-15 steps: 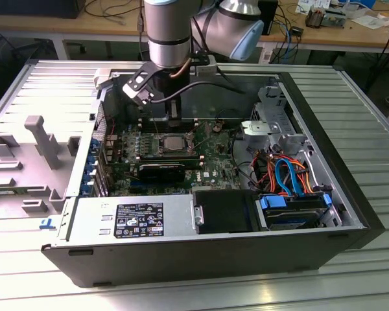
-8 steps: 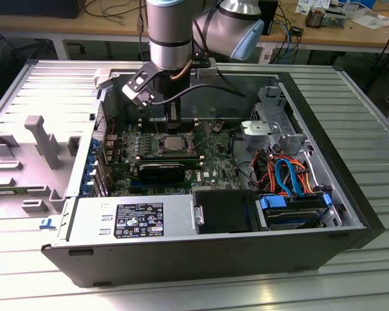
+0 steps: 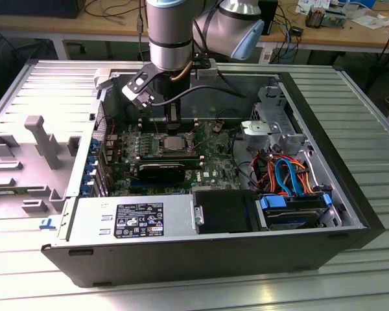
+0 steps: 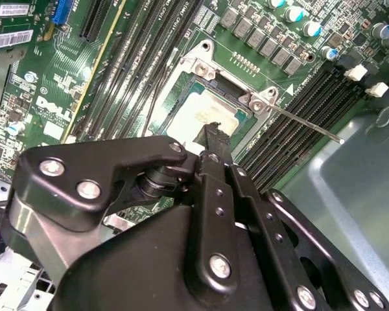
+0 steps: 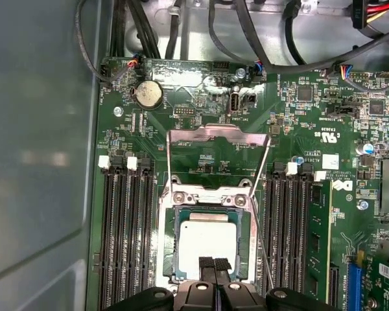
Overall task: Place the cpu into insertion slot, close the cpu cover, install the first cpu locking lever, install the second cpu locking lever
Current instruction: 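Place the cpu into insertion slot, then close the cpu cover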
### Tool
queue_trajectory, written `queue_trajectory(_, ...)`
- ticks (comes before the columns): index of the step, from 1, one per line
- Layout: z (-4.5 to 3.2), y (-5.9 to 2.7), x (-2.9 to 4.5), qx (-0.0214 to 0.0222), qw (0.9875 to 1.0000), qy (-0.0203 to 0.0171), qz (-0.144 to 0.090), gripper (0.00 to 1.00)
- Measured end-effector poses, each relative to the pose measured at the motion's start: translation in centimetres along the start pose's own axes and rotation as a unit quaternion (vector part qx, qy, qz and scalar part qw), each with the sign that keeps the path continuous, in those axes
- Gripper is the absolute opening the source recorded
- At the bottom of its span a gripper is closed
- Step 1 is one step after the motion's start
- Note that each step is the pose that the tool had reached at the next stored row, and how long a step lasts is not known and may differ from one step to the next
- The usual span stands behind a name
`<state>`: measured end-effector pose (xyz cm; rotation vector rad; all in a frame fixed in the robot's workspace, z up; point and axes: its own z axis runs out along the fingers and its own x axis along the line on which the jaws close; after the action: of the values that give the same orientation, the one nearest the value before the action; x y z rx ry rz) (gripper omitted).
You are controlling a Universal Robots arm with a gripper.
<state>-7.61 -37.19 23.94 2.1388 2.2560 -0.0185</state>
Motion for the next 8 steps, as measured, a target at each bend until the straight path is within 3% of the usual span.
queue_trajectory(4,0.0,0.12,-0.03,0.0,1.0,0.0001,0.0,0.11)
queue_trajectory(8,-0.02,0.95,-0.08,0.0022,1.0,0.0003,0.0,0.11)
